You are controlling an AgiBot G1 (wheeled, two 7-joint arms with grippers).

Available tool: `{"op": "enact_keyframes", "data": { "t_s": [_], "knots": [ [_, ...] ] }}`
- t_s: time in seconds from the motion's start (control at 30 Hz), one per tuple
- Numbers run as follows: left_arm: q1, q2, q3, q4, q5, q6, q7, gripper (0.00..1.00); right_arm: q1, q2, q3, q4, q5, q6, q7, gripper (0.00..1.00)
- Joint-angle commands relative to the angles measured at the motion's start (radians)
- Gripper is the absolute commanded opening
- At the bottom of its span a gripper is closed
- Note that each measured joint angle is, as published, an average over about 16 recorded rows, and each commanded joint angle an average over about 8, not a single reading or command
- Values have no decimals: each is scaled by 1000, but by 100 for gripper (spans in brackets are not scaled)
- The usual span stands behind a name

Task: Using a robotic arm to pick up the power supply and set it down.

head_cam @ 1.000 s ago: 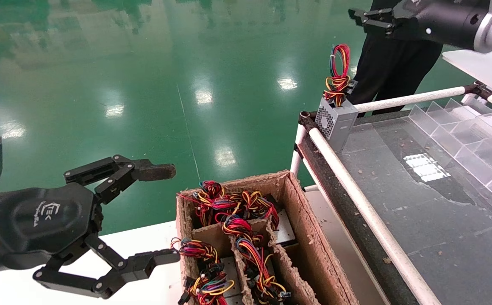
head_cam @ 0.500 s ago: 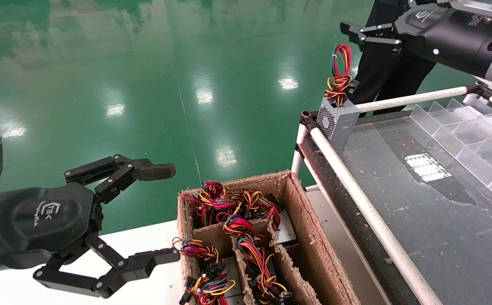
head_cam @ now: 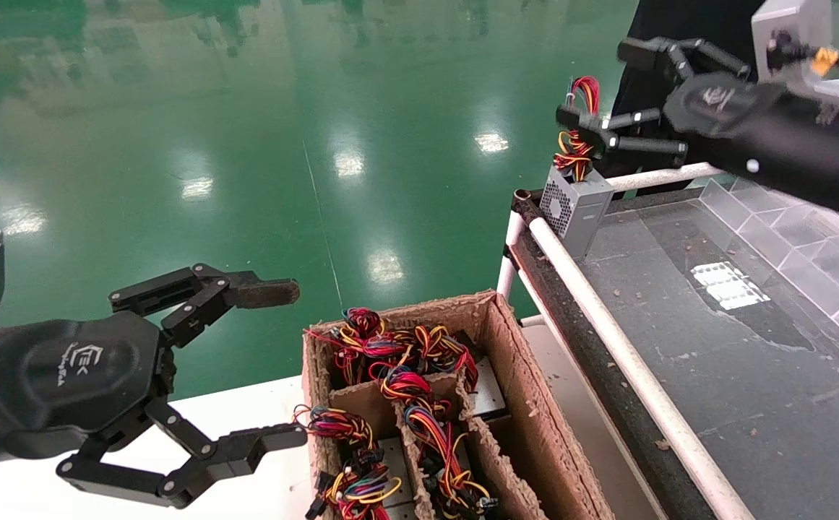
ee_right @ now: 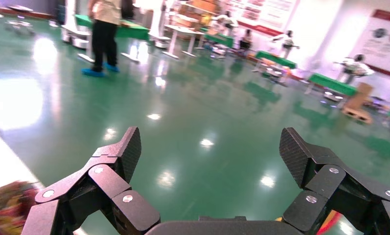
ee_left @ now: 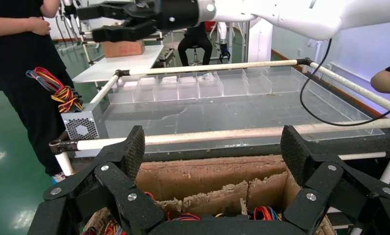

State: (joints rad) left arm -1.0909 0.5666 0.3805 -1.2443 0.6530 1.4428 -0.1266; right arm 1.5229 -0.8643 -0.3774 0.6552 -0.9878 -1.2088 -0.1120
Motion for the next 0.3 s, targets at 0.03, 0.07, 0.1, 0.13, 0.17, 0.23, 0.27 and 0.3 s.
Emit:
{"op": "enact_keyframes", "data": {
  "t_s": [0.03,0.07,0.1,0.13,0.17,0.23,0.27,0.3],
  "knots": [
    [0,0,0,0,0,0,0,100,-31,17,7,43,18,-20,21,100],
    [0,0,0,0,0,0,0,100,-46,26,10,65,27,-30,31,100],
    [0,0,0,0,0,0,0,100,-61,35,13,86,35,-39,41,100],
    [0,0,0,0,0,0,0,100,-77,43,17,108,44,-49,51,100],
    [0,0,0,0,0,0,0,100,-92,52,20,130,53,-59,62,100],
    [0,0,0,0,0,0,0,100,-115,65,25,161,66,-74,77,100],
    [0,0,0,0,0,0,0,100,-123,69,27,172,71,-79,82,100],
    [0,0,0,0,0,0,0,100,-130,74,28,183,75,-83,87,100]
  ]
}}
